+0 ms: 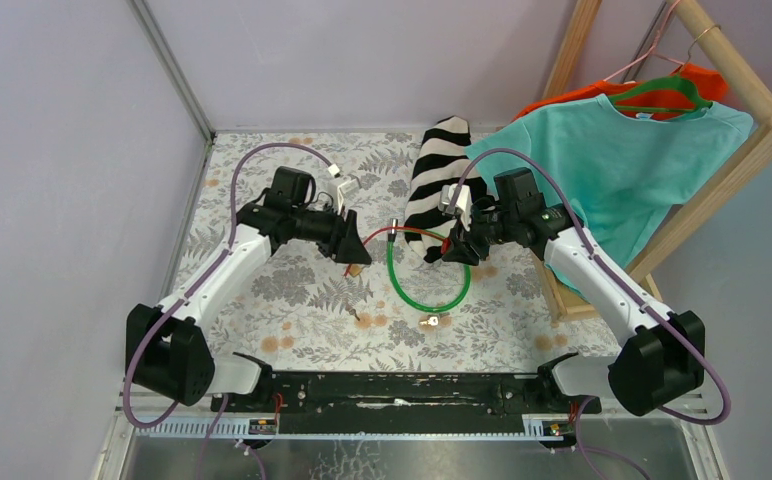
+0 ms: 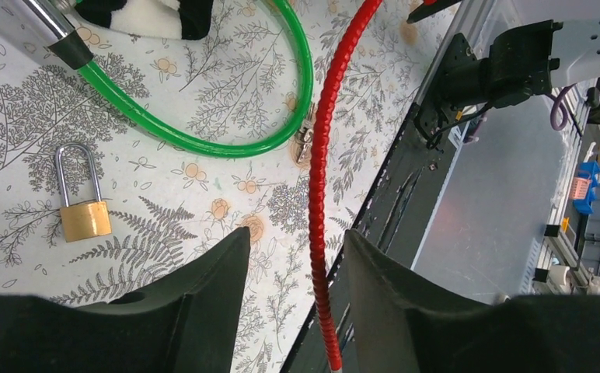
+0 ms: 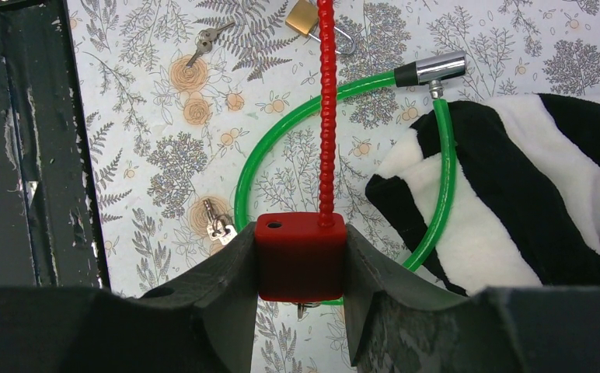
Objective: Lock with the key
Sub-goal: Lock the lock.
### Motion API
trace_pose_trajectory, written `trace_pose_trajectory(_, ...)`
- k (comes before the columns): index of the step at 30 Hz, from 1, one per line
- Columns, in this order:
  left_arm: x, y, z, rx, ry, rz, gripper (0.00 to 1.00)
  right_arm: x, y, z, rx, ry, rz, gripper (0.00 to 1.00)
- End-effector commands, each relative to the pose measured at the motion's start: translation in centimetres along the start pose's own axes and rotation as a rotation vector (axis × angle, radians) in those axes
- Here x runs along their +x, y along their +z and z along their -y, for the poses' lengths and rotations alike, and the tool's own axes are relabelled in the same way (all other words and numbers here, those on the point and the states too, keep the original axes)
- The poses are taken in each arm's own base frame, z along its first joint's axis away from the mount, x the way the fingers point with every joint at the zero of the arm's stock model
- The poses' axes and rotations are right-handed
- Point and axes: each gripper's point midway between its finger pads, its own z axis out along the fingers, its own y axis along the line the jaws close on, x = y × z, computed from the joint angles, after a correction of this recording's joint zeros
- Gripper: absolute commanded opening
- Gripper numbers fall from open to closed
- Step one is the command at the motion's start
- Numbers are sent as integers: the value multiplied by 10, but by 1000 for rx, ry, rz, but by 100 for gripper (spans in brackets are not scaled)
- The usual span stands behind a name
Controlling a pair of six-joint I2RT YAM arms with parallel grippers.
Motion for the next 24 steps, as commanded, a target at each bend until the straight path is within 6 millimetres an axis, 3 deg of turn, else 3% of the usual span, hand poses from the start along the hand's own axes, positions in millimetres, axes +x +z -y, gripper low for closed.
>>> trace_pose_trajectory(1,-15,-6,9,19,38,24,56,-19,-7,-3,-6,-53,52,0)
trace_pose_trajectory(5,-19,-8,10,11,56,30,55,-15,-7,-4,-10,-53,41,0)
trace_pose_trajectory(11,-17,-8,8,9,57,19,42,-14,-7,-5,-12,-56,38,0)
trace_pose_trajectory(16,-22,-6,11,35,41,20,10,-16,-4,-7,-25,-48,43,0)
trace_pose_trajectory(18,-32,-4,16,59,9,46,1,-22,1,-9,-34,-48,57,0)
trace_pose_trajectory(24,-88,7,29,98,-148,237,0,-65,15,-3,-67,24,180,0)
